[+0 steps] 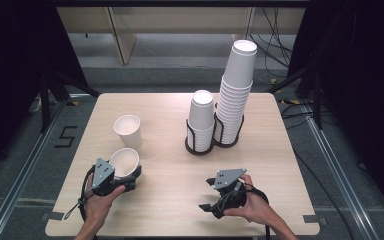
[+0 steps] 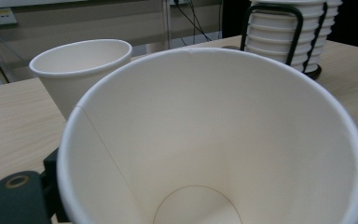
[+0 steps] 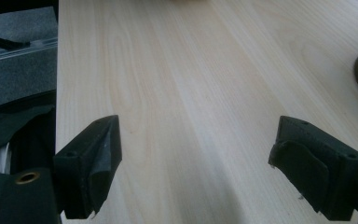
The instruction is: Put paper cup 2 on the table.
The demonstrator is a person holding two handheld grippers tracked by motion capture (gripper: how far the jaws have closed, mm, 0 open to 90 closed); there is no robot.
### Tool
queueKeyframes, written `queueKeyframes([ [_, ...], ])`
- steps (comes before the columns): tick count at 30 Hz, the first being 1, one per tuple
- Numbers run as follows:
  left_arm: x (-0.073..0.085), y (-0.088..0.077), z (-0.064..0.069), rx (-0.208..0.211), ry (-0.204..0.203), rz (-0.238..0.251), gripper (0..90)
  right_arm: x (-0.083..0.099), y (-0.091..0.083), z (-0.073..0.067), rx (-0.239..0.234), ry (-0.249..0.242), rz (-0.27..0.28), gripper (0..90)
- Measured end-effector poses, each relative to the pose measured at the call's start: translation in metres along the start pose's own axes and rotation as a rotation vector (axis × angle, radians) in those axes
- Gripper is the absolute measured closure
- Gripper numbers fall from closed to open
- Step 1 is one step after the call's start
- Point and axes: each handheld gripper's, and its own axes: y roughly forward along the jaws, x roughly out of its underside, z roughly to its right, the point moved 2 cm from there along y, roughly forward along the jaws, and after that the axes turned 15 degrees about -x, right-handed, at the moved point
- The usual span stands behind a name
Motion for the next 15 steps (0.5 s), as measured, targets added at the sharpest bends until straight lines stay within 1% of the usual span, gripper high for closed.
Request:
queueKeyframes([
  [1,0.0,0.003,-0.001,-0.003,-0.001,-0.002,12.2,0.001,-0.001,0.0,-0.003,0.005,-0.005,16.3],
  [3,0.001,0.008,-0.004,-0.014,0.005,-0.01,12.1,0.002,-0.002,-0.001,-0.001,0.009,0.002,16.3],
  [5,0.004,0.014,-0.006,0.004,0.016,-0.034,11.8,0.003,-0.002,-0.001,0.003,0.007,-0.002,16.2],
  [6,0.005,0.016,-0.008,-0.006,0.022,-0.044,11.8,0.003,-0.002,-0.001,0.003,0.007,-0.001,16.2],
  [7,0.006,0.019,-0.01,-0.011,0.021,-0.047,11.8,0.003,-0.001,-0.001,0.006,0.013,-0.004,16.2],
  [8,0.007,0.021,-0.012,-0.012,0.015,-0.045,11.8,0.003,-0.001,-0.001,0.003,0.004,-0.01,16.2],
  [10,0.006,0.024,-0.016,-0.027,0.013,-0.048,11.8,0.003,0.001,-0.001,0.005,0.0,-0.018,16.2],
  [12,0.006,0.028,-0.019,-0.025,0.005,-0.051,11.7,0.003,0.002,-0.001,0.007,-0.008,-0.02,16.2],
  [14,0.006,0.031,-0.021,-0.03,0.011,-0.059,11.7,0.004,0.003,-0.001,0.001,-0.002,-0.02,16.2],
  [15,0.007,0.033,-0.022,-0.032,0.007,-0.057,11.7,0.004,0.003,-0.001,0.0,-0.004,-0.02,16.2],
])
